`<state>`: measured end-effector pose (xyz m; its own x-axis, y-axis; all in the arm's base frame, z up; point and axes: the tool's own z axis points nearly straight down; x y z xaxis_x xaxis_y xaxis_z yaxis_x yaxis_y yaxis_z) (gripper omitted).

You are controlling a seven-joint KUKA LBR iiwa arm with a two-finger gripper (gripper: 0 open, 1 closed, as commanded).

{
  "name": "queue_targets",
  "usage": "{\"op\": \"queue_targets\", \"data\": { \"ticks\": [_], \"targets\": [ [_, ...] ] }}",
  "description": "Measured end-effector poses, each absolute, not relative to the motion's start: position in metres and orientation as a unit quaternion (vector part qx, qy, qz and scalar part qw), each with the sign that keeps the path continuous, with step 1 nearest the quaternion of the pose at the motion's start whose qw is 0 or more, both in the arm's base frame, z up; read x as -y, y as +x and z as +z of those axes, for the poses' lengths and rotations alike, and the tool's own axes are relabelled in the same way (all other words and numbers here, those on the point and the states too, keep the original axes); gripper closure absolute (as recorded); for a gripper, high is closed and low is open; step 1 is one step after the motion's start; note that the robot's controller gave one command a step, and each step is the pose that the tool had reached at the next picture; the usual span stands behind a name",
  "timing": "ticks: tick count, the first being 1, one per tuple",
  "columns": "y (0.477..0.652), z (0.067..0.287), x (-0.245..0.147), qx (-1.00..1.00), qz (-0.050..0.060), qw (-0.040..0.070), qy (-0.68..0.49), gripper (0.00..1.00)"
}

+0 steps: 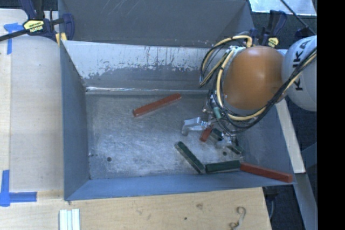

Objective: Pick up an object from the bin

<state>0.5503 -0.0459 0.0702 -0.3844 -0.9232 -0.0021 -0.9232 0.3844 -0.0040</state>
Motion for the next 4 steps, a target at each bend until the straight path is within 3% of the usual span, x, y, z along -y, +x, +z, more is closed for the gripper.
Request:
{"op": "queue_targets", "data": {
  "ticks": [1, 2, 3, 4],
  "targets": [
    [0.55, 0.071, 0.044, -0.832, 0.0, 0.002, -0.555, 1.0],
    [0.557, 0.189, 0.014, -0.824, 0.0, 0.002, -0.566, 1.0],
    [0.541, 0.184, -0.017, -0.84, 0.001, 0.001, -0.542, 1.0],
    [0.539, 0.173, -0.044, -0.846, 0.001, 0.0, -0.533, 1.0]
  ]
}}
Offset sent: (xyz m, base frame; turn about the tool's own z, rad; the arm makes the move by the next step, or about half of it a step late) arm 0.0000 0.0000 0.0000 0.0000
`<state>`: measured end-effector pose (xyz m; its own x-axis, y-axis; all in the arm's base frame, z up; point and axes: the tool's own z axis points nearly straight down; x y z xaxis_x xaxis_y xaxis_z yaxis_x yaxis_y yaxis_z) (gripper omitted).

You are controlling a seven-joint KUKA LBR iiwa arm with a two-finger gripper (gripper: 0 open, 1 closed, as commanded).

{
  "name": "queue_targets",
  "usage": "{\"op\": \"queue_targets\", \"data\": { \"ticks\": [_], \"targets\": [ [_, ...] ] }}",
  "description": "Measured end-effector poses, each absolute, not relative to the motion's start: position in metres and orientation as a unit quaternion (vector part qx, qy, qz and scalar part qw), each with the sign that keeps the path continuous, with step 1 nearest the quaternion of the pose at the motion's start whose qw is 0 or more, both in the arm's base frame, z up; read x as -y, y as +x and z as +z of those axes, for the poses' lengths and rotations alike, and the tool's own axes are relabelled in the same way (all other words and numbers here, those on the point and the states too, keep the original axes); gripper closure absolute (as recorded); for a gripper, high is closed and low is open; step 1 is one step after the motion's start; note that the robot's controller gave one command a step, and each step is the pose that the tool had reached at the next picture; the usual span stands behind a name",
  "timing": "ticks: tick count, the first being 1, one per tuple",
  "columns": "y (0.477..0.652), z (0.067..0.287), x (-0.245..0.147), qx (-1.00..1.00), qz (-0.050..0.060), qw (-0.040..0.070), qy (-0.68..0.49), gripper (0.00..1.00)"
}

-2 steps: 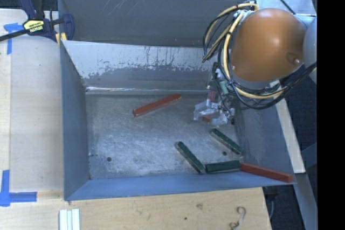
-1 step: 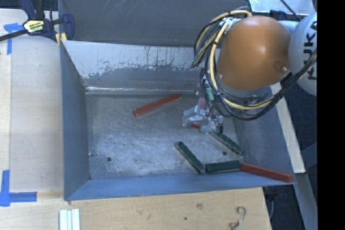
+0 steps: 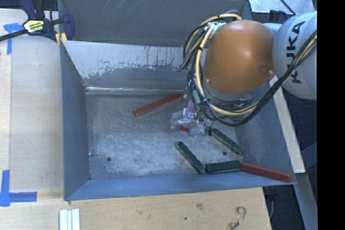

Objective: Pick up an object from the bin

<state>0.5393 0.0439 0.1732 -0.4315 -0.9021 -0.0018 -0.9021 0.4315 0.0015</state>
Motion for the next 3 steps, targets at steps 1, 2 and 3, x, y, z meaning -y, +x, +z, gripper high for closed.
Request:
{"op": "queue_targets", "data": {
  "ticks": [1, 2, 3],
  "targets": [
    [0.57, 0.18, -0.074, -0.853, 0.0, 0.004, -0.522, 1.0],
    [0.54, 0.273, -0.077, -0.846, 0.0, 0.001, -0.534, 1.0],
    [0.559, 0.208, -0.09, -0.859, 0.002, -0.001, -0.513, 1.0]
  ]
}}
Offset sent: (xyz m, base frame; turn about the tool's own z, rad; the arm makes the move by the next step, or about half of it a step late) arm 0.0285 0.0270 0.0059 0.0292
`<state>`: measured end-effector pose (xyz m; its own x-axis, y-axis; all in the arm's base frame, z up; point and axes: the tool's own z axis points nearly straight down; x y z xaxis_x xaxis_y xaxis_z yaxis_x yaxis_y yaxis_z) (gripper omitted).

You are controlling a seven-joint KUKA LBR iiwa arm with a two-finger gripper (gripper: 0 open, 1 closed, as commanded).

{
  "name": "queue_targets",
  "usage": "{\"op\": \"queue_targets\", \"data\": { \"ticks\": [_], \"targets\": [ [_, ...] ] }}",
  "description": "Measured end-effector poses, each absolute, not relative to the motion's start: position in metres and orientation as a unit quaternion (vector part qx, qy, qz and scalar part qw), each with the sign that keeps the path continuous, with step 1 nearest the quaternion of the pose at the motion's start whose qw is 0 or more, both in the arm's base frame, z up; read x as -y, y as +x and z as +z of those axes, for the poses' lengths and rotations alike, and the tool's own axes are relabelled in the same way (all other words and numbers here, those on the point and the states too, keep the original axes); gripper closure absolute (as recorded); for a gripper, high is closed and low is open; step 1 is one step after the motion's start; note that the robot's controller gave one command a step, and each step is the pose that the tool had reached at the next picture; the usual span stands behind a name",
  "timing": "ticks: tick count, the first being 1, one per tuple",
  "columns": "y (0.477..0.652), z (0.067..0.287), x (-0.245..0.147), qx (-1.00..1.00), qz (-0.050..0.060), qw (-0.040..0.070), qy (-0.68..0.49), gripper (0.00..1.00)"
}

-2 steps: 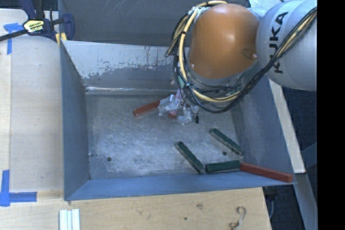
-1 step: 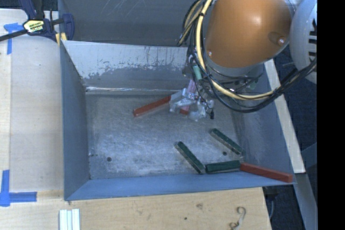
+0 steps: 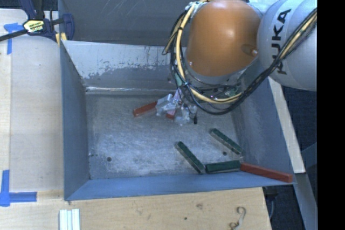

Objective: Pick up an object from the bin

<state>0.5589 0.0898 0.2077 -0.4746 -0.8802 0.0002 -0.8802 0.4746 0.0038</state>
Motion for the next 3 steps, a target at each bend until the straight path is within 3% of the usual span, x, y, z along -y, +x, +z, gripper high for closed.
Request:
{"op": "queue_targets", "data": {
  "ticks": [1, 2, 3],
  "targets": [
    [0.538, 0.182, -0.093, 0.916, 0.0, 0.0, 0.401, 1.0],
    [0.518, 0.154, -0.098, 0.853, 0.0, 0.0, 0.523, 1.0],
    [0.494, 0.294, -0.079, 0.851, 0.0, -0.001, 0.524, 1.0]
  ]
}}
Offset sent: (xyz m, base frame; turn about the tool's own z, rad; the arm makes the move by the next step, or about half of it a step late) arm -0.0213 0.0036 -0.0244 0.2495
